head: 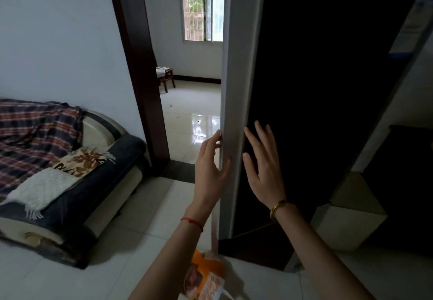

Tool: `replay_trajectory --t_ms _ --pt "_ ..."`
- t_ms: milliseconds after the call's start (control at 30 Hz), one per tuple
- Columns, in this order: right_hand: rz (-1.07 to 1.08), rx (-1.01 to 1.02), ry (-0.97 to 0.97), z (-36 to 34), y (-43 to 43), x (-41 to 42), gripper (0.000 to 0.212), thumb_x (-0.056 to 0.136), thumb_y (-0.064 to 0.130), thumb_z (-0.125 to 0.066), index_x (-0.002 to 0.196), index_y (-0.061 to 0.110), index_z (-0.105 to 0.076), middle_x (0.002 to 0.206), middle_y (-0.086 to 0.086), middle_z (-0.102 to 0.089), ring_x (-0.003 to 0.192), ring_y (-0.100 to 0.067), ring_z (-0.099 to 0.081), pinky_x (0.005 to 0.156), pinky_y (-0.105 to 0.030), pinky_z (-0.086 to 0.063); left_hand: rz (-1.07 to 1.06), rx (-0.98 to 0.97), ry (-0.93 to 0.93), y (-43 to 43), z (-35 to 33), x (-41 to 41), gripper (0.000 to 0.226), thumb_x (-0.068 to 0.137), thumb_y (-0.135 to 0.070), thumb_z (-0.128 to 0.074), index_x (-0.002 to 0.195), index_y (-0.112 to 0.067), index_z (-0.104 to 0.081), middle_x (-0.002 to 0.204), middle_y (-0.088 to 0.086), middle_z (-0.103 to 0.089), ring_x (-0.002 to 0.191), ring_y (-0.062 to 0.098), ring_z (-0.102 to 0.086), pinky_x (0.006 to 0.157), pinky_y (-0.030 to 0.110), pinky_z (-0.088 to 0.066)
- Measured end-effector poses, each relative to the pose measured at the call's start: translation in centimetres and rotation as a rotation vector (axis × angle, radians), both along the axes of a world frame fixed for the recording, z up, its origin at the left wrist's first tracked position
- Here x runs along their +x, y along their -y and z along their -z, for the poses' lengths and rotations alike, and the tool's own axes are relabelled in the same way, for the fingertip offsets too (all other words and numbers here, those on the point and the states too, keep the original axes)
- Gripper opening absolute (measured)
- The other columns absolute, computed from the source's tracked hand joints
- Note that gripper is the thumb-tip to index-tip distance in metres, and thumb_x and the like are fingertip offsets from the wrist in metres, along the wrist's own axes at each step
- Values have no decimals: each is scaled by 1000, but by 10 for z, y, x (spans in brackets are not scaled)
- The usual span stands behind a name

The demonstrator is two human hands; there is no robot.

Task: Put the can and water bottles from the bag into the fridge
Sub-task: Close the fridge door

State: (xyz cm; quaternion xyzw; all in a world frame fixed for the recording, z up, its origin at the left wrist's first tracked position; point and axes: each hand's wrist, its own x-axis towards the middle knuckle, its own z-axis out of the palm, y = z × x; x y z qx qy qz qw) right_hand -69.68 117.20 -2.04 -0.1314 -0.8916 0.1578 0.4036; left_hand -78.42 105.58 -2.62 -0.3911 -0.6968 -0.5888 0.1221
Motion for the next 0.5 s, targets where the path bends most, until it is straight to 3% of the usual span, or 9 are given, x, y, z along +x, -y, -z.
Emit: replay_trajectory --t_ms 167,367,500 --pt "-1 27 20 5 -18 -53 54 100 27 -37 151 22 -22 162 2 -5 150 -19 3 119 -54 -9 -12 -43 9 -19 -6 -51 58 91 -10 -65 145 -14 -44 135 -1 -55 117 4 -56 98 8 -41" --pt "45 28 70 7 -41 -107 57 101 33 -31 152 27 -9 161 8 3 149 -16 9 121 -51 -3 -9 -88 59 -50 -8 -107 60 90 -10 -65 146 -14 -43 139 0 -52 117 1 -52 94 2 -38" --pt "110 69 102 6 -57 -135 57 101 34 -31 152 25 -10 162 5 -1 149 -17 6 121 -49 -5 8 -109 81 -73 -7 -139 63 91 -13 -65 148 -15 -39 142 -1 -49 121 1 -49 95 5 -37"
